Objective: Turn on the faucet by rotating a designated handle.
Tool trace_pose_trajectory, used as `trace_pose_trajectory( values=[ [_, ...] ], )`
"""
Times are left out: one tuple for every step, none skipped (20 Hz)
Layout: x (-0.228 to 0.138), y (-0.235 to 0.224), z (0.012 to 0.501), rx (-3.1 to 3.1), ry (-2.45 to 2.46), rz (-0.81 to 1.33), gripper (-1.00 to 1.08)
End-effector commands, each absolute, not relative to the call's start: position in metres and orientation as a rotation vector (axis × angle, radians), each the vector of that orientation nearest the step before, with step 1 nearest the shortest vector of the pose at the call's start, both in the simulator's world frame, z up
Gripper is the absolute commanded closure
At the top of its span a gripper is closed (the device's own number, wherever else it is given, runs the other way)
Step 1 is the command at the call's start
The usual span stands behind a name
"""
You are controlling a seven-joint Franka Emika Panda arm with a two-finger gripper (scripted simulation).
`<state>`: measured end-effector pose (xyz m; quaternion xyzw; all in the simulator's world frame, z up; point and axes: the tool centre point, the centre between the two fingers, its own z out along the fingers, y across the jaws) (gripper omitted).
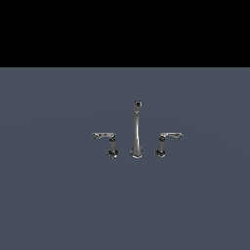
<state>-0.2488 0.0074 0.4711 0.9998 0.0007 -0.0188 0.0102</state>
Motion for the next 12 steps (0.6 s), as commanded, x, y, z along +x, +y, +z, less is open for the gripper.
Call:
trace_pose_trajectory(
  values=[
    [-0.249, 0.007, 0.471, 3.121, 0.002, -0.059, 1.08],
    [-0.249, 0.007, 0.471, 3.121, 0.001, -0.059, 1.08],
    [-0.248, 0.008, 0.470, 3.121, -0.002, -0.058, 1.08],
    [-0.248, 0.008, 0.469, 3.121, -0.008, -0.058, 1.08],
    [-0.247, 0.008, 0.468, 3.121, -0.015, -0.058, 1.08],
    [-0.245, 0.008, 0.467, 3.121, -0.025, -0.058, 1.08],
    [-0.244, 0.008, 0.465, 3.121, -0.037, -0.058, 1.08],
    [-0.242, 0.009, 0.462, 3.121, -0.051, -0.058, 1.08],
    [-0.240, 0.009, 0.460, 3.121, -0.068, -0.057, 1.08],
    [-0.238, 0.009, 0.457, 3.120, -0.087, -0.057, 1.08],
    [-0.235, 0.010, 0.453, 3.120, -0.108, -0.057, 1.08],
    [-0.232, 0.010, 0.449, 3.119, -0.131, -0.056, 1.08]
  ],
)
